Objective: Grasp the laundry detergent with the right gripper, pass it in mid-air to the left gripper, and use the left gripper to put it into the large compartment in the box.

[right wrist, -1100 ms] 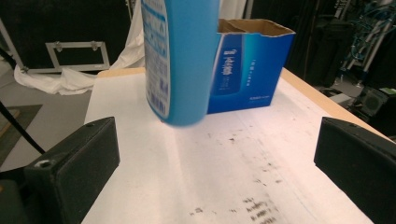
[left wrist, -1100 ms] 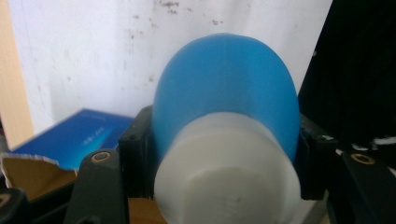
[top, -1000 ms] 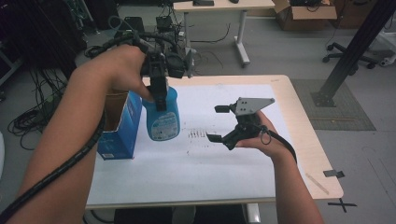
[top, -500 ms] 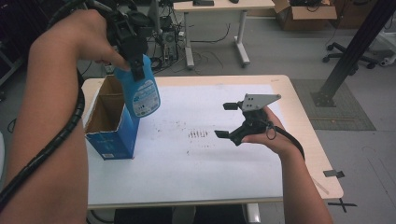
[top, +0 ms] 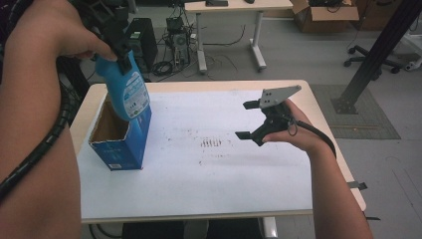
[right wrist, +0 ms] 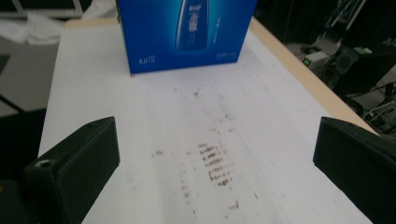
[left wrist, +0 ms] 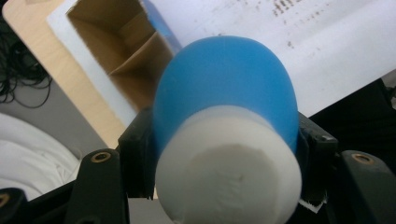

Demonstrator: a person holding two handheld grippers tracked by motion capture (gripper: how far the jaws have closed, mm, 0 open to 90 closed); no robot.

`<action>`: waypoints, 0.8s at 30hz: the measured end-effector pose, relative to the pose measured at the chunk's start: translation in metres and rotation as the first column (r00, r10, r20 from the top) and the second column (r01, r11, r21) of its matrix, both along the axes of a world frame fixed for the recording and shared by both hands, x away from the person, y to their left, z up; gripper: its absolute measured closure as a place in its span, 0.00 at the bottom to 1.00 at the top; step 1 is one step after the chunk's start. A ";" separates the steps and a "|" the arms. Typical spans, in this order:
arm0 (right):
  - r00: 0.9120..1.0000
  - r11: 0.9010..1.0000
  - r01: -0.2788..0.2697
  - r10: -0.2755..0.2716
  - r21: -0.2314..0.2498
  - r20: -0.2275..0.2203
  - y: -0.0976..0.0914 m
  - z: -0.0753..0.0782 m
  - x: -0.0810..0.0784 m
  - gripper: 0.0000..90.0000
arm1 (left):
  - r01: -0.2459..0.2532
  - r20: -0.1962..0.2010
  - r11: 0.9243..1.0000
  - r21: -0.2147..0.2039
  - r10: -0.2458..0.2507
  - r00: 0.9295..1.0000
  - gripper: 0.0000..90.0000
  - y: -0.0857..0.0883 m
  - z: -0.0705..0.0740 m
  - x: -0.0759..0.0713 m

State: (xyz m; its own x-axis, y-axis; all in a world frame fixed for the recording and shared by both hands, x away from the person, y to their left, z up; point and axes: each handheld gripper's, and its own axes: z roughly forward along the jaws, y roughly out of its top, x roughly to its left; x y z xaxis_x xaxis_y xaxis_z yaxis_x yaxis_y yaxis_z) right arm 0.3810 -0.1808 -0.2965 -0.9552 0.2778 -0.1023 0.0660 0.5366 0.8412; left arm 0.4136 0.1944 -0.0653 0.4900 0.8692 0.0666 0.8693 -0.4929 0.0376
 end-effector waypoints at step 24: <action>0.997 0.930 -0.047 0.020 -0.363 -0.080 0.000 0.033 0.022 0.02 | -0.347 0.037 0.938 -0.019 0.348 0.937 0.42 0.049 -0.021 0.011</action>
State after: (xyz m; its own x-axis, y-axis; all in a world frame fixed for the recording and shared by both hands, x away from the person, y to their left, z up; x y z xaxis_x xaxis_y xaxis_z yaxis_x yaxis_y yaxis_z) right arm 0.4035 -0.1805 -0.2634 -0.9720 0.2024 -0.1195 0.0969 0.8083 0.5807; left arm 0.4243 0.2434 -0.0865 0.1545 0.9856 0.0682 0.9840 -0.1597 0.0788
